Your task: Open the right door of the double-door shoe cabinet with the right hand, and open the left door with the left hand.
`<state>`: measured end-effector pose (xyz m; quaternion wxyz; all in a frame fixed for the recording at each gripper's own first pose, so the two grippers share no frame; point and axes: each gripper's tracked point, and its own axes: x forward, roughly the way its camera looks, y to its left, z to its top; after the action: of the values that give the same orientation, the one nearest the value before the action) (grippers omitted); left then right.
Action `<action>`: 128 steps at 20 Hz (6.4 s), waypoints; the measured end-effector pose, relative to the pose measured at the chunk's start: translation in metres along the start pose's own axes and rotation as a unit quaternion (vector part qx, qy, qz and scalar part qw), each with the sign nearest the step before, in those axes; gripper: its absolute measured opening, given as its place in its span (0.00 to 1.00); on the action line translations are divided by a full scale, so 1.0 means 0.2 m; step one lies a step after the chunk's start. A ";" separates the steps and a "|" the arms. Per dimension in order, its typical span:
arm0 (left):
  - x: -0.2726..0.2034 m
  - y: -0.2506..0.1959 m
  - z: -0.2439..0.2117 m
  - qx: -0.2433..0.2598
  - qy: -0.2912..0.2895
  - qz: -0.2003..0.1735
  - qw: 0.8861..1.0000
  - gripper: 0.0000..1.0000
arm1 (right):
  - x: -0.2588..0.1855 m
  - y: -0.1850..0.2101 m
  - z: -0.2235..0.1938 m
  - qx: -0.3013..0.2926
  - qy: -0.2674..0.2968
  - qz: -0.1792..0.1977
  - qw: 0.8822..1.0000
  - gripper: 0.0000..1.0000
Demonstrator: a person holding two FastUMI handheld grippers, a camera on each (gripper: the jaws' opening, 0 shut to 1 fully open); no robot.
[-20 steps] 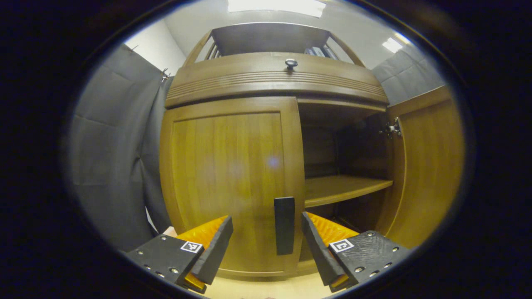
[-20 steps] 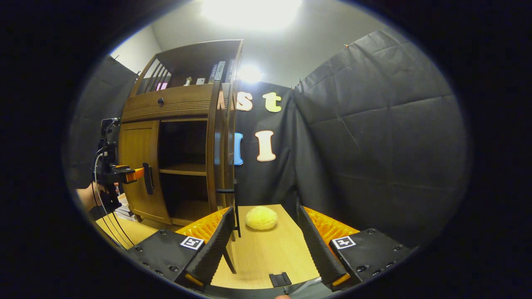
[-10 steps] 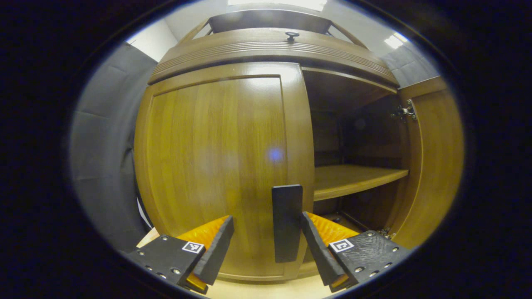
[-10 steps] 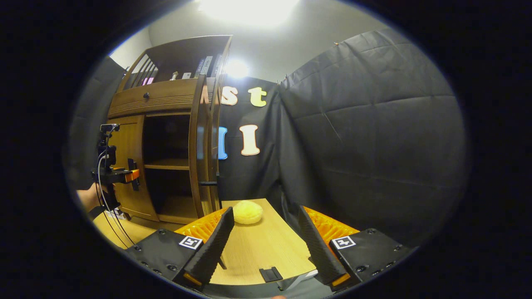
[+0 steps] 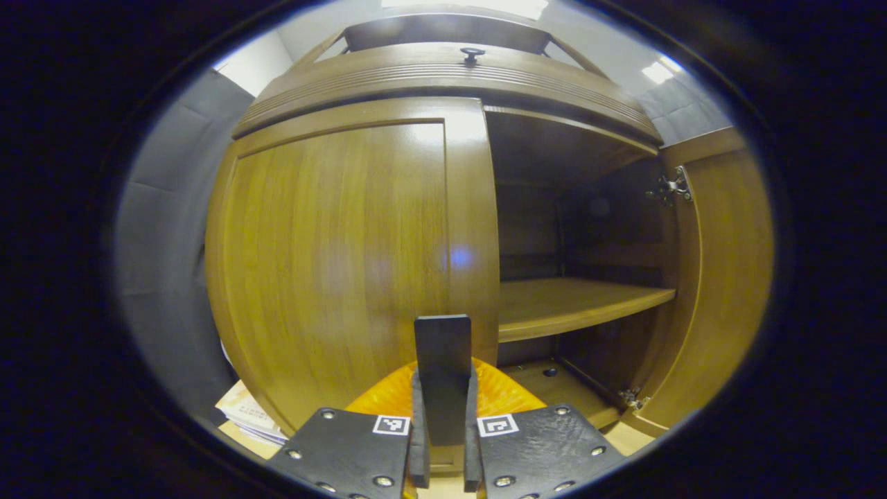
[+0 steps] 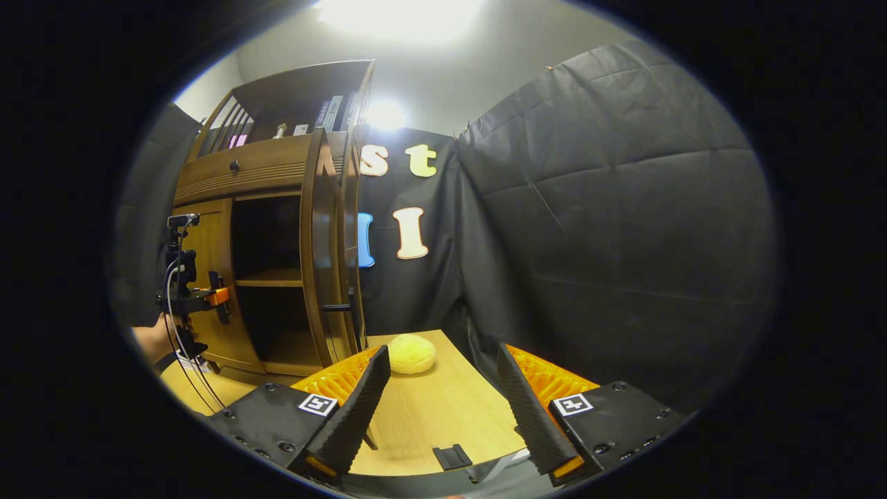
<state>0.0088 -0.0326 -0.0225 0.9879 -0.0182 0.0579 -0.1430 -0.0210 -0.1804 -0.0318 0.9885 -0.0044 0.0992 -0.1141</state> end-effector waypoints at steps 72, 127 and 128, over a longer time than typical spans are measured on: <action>-0.59 0.99 -0.12 -0.013 -0.015 0.037 0.999 0.13 | -0.12 1.60 0.00 -0.043 -0.042 0.257 0.965 0.98; -1.58 0.23 0.24 0.015 -0.062 0.100 0.993 0.99 | -0.52 0.76 0.09 -0.011 -0.069 0.225 0.972 0.97; -1.58 0.23 0.23 0.015 -0.062 0.100 0.993 0.99 | -0.52 0.76 0.09 -0.011 -0.068 0.225 0.972 0.97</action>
<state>-0.2725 0.1027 0.0560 0.9990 -0.0060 -0.0045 -0.0431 -0.0823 -0.0088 0.0013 0.9931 -0.0010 0.0315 0.1130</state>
